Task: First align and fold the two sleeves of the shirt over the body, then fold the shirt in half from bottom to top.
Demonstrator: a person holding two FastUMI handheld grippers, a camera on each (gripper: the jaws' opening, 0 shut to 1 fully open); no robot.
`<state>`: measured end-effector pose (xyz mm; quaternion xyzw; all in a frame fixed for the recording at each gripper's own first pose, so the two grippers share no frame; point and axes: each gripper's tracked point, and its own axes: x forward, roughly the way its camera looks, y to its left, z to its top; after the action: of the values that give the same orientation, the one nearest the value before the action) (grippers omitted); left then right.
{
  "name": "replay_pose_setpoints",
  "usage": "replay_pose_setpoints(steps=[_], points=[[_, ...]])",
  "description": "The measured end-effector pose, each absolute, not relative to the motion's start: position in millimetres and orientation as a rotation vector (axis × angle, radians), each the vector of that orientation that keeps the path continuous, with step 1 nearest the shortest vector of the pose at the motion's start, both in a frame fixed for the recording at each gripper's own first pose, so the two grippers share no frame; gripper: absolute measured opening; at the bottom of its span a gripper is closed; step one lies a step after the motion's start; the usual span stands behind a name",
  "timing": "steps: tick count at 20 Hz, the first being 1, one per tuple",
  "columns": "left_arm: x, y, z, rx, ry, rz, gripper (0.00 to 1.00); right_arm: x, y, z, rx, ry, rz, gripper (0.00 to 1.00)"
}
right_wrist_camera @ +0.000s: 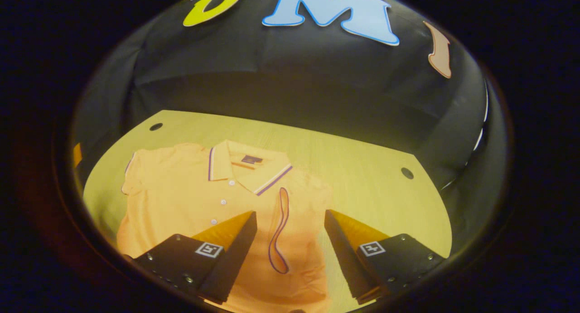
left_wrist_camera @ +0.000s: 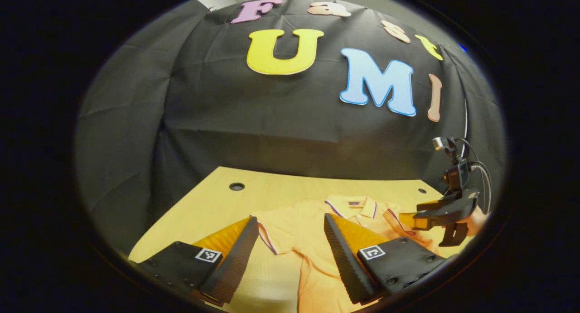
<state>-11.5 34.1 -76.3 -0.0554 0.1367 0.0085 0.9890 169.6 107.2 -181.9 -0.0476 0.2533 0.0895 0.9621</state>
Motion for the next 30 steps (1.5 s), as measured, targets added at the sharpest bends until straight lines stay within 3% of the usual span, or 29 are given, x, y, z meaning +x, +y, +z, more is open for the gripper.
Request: replay_pose_setpoints(steps=[13, 21, 30], points=[[-9.9, 52.0, -109.5, -0.15, 0.405, 0.149, 0.96, 72.6, 113.8, -81.6, -0.039, 0.305, 0.234, 0.94], [-1.0, 60.9, -119.9, -0.128, 0.451, 0.186, 0.94, 13.7, 99.7, -59.0, 0.044, 0.279, 0.176, 0.93], [-6.4, 58.9, -134.0, -0.161, 0.545, 0.207, 0.96, -15.8, 87.6, -52.2, 0.083, 0.286, 0.117, 0.94]])
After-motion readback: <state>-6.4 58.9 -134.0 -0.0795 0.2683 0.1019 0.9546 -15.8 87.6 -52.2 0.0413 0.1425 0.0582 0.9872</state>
